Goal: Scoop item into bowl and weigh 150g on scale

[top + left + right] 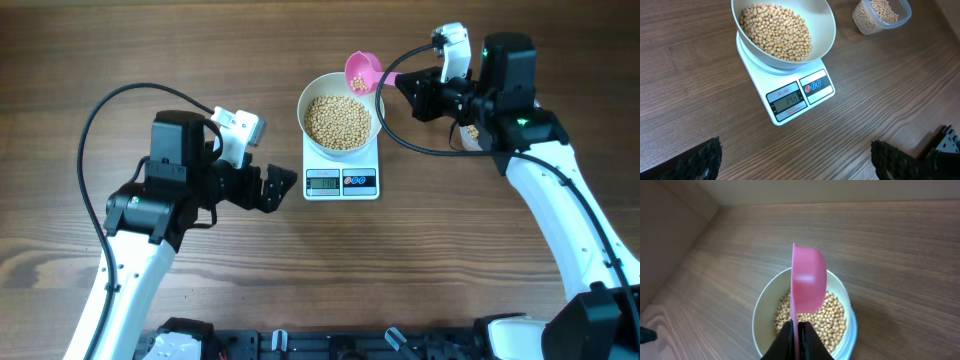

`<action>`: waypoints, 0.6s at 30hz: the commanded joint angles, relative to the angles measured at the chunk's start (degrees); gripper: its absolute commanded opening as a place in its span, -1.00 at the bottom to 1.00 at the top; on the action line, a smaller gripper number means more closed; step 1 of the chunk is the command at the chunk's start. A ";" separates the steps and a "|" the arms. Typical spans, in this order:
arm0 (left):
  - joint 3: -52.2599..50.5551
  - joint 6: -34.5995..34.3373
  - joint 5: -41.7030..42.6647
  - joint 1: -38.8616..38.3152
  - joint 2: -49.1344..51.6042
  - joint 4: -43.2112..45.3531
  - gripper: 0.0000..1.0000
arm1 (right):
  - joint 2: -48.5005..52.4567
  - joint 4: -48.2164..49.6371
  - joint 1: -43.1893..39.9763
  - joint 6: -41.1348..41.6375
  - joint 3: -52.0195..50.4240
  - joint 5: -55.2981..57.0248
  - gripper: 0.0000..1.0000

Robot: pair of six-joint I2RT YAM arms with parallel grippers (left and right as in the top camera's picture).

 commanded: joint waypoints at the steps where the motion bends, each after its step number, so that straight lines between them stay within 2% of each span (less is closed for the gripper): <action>1: -0.02 -0.37 0.85 0.42 0.26 0.15 1.00 | -0.63 0.35 -0.13 0.52 0.87 -2.05 -0.91; 7: -0.02 -0.39 0.85 0.44 0.26 0.15 1.00 | -0.63 0.33 -0.13 0.07 0.87 -2.05 -0.91; 9: -0.02 -0.37 0.85 0.42 0.26 0.15 1.00 | -0.61 0.04 -0.11 -2.67 0.87 -2.08 -0.91; 10: -0.02 -0.37 0.85 0.42 0.26 0.15 1.00 | -0.61 -0.98 -0.11 -7.30 0.87 -2.03 -0.91; 12: -0.02 -0.37 0.85 0.42 0.26 0.15 1.00 | -0.61 -2.23 -0.11 -11.04 0.87 -2.03 -0.91; 18: -0.02 -0.37 0.85 0.42 0.26 0.15 1.00 | -0.61 -2.69 -0.04 -16.55 0.87 -2.03 -0.91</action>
